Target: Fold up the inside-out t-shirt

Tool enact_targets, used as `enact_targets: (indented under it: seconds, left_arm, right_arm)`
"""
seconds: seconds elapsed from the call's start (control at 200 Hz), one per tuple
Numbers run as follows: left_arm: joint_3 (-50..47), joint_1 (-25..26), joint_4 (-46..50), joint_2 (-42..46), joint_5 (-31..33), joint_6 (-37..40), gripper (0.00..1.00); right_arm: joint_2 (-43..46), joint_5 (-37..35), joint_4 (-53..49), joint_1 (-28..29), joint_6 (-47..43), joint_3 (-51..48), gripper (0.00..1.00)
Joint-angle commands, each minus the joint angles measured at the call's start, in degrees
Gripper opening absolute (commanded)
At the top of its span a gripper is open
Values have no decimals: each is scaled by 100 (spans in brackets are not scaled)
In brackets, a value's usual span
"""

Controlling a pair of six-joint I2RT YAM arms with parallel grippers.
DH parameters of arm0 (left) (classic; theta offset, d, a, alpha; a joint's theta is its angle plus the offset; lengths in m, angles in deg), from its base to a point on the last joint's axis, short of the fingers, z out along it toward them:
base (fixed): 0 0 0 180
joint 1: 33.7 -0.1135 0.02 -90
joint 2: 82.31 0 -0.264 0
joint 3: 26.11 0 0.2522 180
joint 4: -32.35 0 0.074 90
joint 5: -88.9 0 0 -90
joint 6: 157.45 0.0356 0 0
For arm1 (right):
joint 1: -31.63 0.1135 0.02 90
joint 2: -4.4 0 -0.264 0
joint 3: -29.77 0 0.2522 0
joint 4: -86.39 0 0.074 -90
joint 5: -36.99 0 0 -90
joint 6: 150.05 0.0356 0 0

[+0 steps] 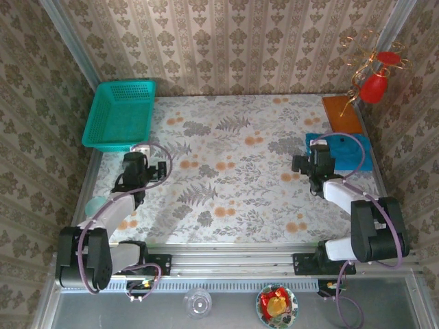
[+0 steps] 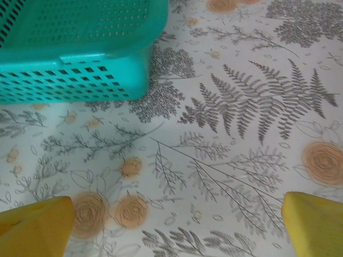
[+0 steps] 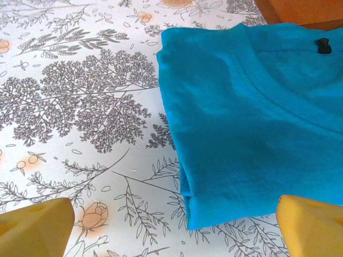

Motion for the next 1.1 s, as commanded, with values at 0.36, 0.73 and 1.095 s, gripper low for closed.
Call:
enact_targets:
  seconds: [0.36,0.73,1.095]
  left_arm:
    - [-743,-676,-4361,-1792,-1293,709,100]
    - [-518,-795,-4243,-2159,-1237,558,100]
    - [-557,-678,-4310,-2145,-1074,638,100]
  right_arm:
    - [-602,199,3134,5,-286,-674,100]
    - [-912,466,3530,-39,-341,-754,100]
    - [-906,467,3536,-39,-347,-759,100]
